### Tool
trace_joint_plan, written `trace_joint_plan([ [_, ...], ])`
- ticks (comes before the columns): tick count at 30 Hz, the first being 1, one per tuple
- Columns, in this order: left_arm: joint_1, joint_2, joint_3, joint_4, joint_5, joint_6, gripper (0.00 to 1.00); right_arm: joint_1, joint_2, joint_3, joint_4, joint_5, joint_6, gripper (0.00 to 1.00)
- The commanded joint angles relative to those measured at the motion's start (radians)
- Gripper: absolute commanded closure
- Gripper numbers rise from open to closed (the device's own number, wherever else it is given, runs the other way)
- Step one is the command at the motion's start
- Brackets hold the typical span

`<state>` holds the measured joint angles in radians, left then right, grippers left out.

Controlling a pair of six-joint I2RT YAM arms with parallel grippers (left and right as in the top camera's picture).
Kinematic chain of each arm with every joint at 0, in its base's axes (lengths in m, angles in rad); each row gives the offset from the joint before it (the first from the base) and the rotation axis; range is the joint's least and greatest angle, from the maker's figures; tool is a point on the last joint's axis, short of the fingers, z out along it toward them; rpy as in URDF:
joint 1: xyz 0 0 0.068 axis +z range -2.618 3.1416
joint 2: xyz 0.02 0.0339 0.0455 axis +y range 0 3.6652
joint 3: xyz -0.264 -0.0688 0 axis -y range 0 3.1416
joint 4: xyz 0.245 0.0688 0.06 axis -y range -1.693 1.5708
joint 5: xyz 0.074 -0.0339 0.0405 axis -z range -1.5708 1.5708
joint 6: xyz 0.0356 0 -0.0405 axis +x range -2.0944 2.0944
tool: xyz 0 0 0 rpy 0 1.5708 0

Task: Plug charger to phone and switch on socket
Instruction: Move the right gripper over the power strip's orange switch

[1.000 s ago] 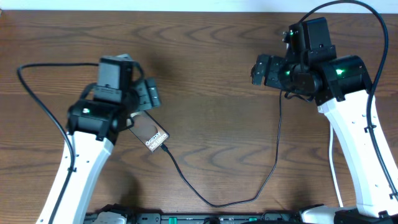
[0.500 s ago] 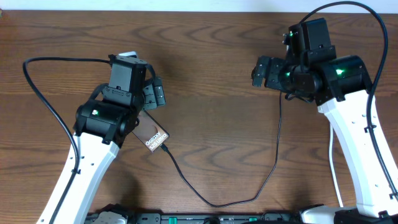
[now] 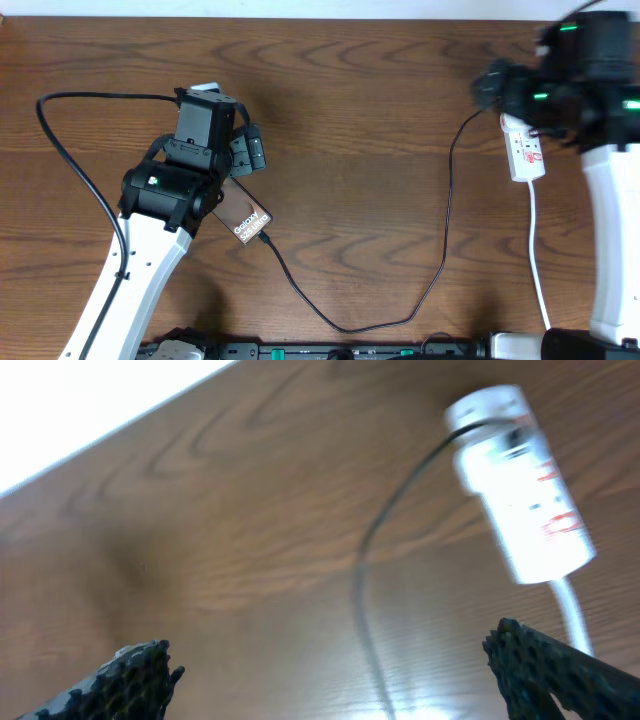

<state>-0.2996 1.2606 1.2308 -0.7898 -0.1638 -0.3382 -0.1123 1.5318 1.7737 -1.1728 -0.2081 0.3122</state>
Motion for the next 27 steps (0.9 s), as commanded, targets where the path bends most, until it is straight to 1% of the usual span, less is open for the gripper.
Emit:
trace_joint_plan([
  [1, -0.004, 0.0, 0.019, -0.003, -0.021, 0.016, 0.05, -0.154, 0.0, 0.031, -0.007, -0.134, -0.139, 0.01],
  [6, -0.004, 0.0, 0.019, -0.003, -0.021, 0.016, 0.05, -0.362, 0.036, 0.033, 0.005, -0.253, -0.277, 0.01],
  [8, -0.004, 0.0, 0.019, -0.003, -0.021, 0.016, 0.05, -0.414, 0.069, 0.033, -0.005, -0.273, -0.335, 0.01],
  [10, -0.004, 0.0, 0.019, -0.003, -0.021, 0.016, 0.05, -0.456, 0.121, 0.033, -0.026, -0.301, -0.438, 0.01],
  [11, -0.004, 0.0, 0.019, -0.003, -0.021, 0.016, 0.05, -0.466, 0.143, 0.032, -0.031, -0.299, -0.452, 0.02],
  [12, -0.004, 0.0, 0.019, -0.003, -0.021, 0.016, 0.05, -0.474, 0.168, 0.031, -0.032, -0.296, -0.455, 0.05],
  [14, -0.004, 0.0, 0.019, -0.003, -0.021, 0.016, 0.05, -0.478, 0.215, 0.03, -0.034, -0.299, -0.44, 0.01],
  [19, -0.004, 0.0, 0.019, -0.003, -0.021, 0.016, 0.05, -0.466, 0.316, 0.03, -0.042, -0.305, -0.372, 0.01],
  [22, -0.004, 0.0, 0.019, -0.003, -0.021, 0.016, 0.05, -0.452, 0.374, 0.03, -0.012, -0.36, -0.442, 0.01],
  [27, -0.004, 0.0, 0.019, -0.003, -0.021, 0.016, 0.05, -0.427, 0.466, 0.03, 0.026, -0.361, -0.552, 0.01],
])
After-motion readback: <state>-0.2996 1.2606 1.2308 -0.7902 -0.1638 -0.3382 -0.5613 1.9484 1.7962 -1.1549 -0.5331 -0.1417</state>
